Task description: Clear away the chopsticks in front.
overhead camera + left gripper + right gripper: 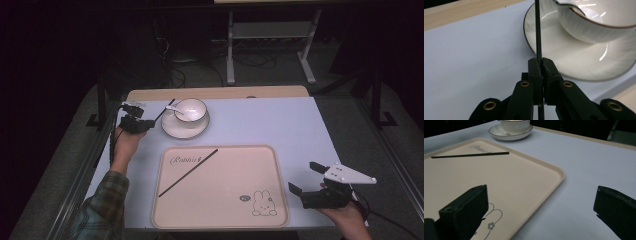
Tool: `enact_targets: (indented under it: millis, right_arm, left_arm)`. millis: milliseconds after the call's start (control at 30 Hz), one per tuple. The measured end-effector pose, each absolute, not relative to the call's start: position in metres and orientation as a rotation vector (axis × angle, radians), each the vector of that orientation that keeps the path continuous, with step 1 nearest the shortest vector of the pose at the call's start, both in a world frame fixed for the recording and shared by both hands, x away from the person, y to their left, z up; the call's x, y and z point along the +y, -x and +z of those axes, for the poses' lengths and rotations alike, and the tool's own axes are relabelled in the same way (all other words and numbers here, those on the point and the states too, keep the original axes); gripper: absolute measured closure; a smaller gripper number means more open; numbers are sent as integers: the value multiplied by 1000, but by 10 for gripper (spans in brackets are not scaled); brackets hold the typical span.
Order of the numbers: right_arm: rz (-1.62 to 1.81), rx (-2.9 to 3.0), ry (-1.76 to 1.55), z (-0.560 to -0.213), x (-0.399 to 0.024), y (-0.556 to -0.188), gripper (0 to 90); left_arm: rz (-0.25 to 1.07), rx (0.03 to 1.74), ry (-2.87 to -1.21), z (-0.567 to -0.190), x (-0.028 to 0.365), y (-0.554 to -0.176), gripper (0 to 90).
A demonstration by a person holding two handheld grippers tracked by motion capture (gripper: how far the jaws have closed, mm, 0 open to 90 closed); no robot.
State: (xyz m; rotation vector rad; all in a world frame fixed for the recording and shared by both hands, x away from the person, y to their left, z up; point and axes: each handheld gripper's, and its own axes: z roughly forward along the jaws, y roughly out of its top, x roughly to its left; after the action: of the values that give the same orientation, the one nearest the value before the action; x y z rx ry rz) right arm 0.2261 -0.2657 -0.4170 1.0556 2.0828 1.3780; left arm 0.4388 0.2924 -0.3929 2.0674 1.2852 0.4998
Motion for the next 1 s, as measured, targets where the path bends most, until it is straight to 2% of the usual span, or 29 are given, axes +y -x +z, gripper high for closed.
enact_targets:
  millis: [567,1000]
  right_arm:
    - [1369,2087,-1049,-417,-264,-226,0]
    - [1368,2092,-1045,-417,-264,-226,0]
  left_arm:
    - [433,1280,-2059,-401,319,-359,857]
    - [326,1168,-2089,-402,290,-312,857]
